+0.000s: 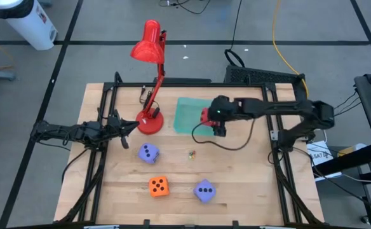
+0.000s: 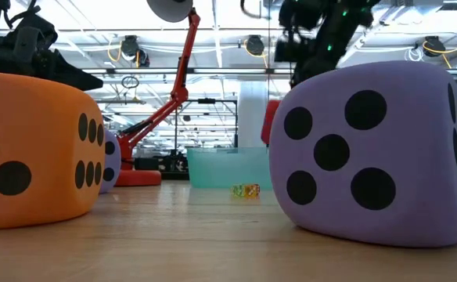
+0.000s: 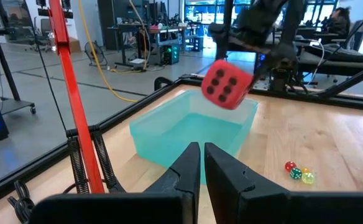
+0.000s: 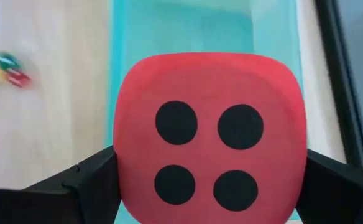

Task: Pick & Place Dice
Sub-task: Put the large red die into the blue bin

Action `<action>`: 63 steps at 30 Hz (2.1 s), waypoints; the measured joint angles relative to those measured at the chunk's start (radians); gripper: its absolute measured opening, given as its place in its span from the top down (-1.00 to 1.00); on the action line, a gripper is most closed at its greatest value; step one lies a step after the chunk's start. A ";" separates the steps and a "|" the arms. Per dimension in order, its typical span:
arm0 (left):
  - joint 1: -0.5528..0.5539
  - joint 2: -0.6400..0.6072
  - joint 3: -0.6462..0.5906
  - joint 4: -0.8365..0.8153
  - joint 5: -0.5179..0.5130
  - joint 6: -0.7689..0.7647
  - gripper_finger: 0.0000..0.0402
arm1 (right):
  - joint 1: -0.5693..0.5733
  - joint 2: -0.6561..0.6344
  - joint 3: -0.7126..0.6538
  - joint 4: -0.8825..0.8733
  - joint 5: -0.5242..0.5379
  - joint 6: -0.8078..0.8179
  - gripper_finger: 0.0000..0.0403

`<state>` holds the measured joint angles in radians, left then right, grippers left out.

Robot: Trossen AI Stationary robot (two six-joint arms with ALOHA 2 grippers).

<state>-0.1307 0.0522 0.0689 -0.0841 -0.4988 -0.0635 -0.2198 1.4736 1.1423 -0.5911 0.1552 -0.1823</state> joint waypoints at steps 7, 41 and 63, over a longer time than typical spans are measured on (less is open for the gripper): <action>0.000 0.000 0.000 0.005 -0.001 0.010 0.85 | -0.060 0.055 0.000 -0.037 -0.030 0.001 -0.91; 0.000 0.063 0.010 0.081 0.079 0.002 0.88 | -0.044 0.018 0.004 -0.095 -0.026 0.011 -0.98; 0.189 1.217 0.585 0.566 0.350 0.162 0.99 | -0.033 0.010 0.004 -0.061 -0.082 -0.096 -0.98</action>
<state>0.0588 1.2687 0.6534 0.4817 -0.1484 0.0981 -0.2532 1.4834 1.1461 -0.6519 0.0734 -0.2778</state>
